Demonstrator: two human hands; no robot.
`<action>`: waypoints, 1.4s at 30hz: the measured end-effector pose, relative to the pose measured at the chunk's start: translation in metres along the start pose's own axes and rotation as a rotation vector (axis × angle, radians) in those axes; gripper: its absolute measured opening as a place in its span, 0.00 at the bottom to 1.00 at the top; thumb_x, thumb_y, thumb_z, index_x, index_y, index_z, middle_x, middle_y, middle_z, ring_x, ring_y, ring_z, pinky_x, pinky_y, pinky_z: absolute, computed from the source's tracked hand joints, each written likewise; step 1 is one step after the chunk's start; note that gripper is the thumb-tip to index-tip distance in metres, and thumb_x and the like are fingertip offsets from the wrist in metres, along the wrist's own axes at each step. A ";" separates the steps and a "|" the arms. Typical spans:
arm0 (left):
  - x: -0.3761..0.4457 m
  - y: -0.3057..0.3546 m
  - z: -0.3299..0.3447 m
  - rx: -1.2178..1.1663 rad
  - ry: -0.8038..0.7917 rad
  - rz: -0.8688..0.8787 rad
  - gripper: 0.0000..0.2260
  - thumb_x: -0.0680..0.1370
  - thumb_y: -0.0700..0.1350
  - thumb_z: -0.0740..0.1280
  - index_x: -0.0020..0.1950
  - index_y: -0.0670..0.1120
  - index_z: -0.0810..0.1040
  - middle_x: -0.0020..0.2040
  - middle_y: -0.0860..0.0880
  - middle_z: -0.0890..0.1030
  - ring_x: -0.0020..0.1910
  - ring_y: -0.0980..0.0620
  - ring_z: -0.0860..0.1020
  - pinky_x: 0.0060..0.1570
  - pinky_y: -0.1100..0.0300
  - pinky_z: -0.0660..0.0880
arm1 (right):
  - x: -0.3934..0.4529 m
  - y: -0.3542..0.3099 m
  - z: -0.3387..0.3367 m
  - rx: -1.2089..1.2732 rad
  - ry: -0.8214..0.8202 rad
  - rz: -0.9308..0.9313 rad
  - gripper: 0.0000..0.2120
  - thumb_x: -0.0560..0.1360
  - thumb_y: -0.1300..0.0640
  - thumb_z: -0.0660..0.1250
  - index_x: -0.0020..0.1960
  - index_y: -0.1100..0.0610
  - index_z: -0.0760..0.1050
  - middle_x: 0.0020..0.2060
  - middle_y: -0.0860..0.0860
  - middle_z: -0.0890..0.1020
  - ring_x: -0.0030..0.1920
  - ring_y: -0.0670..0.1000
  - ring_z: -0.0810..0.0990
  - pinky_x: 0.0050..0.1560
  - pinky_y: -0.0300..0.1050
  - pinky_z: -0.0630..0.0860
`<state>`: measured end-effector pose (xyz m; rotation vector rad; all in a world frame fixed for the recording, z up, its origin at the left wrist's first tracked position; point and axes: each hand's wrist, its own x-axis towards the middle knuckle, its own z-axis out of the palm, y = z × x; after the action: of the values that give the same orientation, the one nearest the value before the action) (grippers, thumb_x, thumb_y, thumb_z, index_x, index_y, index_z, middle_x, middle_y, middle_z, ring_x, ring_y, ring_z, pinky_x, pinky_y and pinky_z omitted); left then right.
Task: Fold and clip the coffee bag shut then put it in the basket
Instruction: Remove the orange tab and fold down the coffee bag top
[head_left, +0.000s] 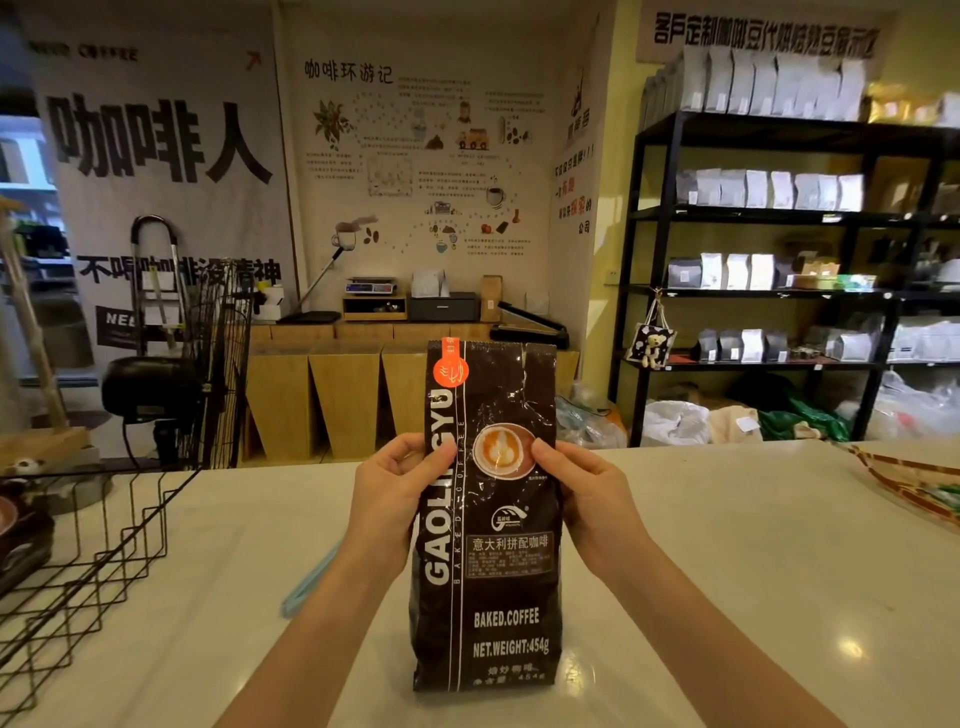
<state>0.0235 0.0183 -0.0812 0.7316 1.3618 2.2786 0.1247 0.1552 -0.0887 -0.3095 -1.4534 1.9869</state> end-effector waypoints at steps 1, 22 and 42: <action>-0.001 0.003 0.000 0.033 -0.002 0.021 0.04 0.69 0.37 0.69 0.42 0.42 0.76 0.32 0.48 0.85 0.31 0.50 0.83 0.32 0.58 0.81 | -0.001 -0.003 0.000 -0.024 -0.015 -0.038 0.18 0.58 0.55 0.73 0.46 0.61 0.81 0.39 0.55 0.85 0.42 0.53 0.84 0.42 0.43 0.80; -0.005 0.047 0.026 0.230 -0.047 -0.084 0.11 0.72 0.49 0.67 0.39 0.42 0.81 0.34 0.46 0.85 0.35 0.49 0.84 0.42 0.54 0.79 | 0.000 -0.049 0.015 -0.138 -0.286 -0.213 0.10 0.66 0.63 0.71 0.46 0.55 0.79 0.36 0.50 0.87 0.36 0.49 0.85 0.34 0.38 0.80; -0.002 0.048 0.022 0.386 -0.093 -0.101 0.21 0.76 0.55 0.57 0.46 0.38 0.78 0.37 0.43 0.84 0.37 0.48 0.83 0.47 0.50 0.77 | -0.001 -0.053 0.011 -0.339 -0.394 -0.304 0.14 0.68 0.67 0.69 0.49 0.52 0.79 0.37 0.42 0.86 0.42 0.48 0.85 0.35 0.37 0.80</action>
<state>0.0359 0.0102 -0.0307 0.8526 1.7723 1.8995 0.1387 0.1553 -0.0366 0.1682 -1.9583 1.6102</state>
